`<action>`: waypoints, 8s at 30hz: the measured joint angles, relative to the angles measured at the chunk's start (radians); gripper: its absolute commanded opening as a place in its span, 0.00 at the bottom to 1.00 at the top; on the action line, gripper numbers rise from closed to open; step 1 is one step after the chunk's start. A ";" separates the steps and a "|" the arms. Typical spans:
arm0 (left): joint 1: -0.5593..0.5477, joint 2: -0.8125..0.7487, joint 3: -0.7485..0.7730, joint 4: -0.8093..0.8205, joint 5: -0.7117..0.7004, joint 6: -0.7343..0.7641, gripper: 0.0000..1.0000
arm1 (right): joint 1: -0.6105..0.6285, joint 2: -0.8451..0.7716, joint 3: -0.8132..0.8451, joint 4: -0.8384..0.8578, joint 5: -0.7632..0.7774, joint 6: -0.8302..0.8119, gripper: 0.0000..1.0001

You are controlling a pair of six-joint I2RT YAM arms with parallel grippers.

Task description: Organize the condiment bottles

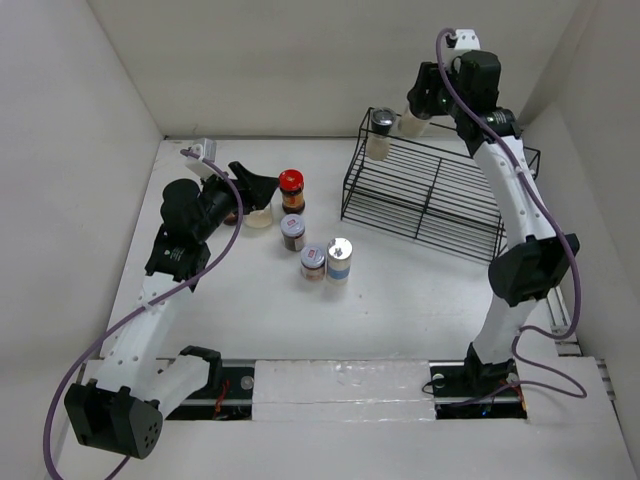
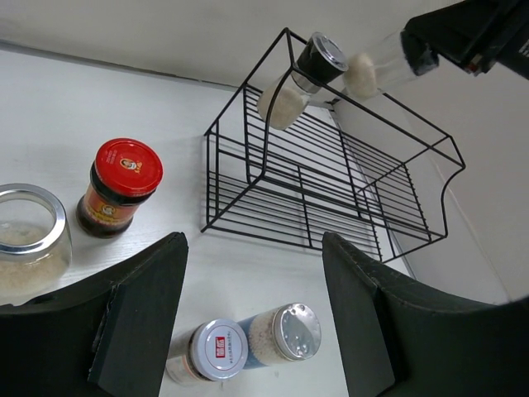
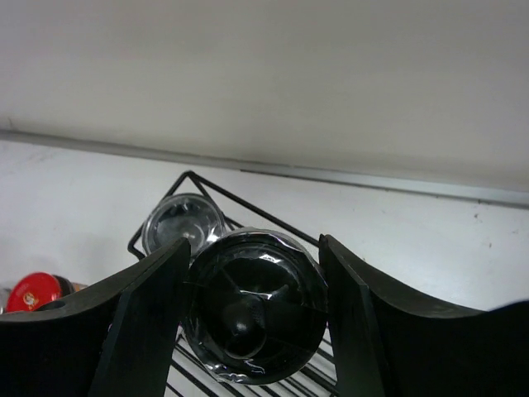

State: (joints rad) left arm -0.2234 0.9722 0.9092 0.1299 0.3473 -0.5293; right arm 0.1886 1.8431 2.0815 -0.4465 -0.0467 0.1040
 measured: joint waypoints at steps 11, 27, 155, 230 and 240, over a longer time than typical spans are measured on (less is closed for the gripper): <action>0.000 0.000 0.000 0.000 -0.003 0.000 0.62 | 0.000 0.040 -0.020 -0.039 -0.013 -0.031 0.59; 0.000 0.000 0.000 -0.001 -0.003 0.000 0.62 | 0.009 0.187 -0.026 -0.016 -0.001 -0.035 0.89; 0.010 0.018 0.000 -0.102 -0.179 -0.035 0.71 | 0.323 -0.275 -0.456 0.413 -0.146 -0.146 0.76; 0.011 -0.060 0.000 -0.119 -0.186 -0.070 0.71 | -0.306 -0.227 -0.319 0.117 -0.007 -0.128 0.45; 0.011 -0.048 0.000 -0.117 -0.183 -0.070 0.71 | -0.317 -0.271 -0.403 0.147 -0.071 -0.099 0.43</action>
State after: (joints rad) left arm -0.2119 0.9237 0.9096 0.0128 0.1646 -0.5995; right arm -0.1280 1.5719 1.6787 -0.2996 -0.1177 0.0051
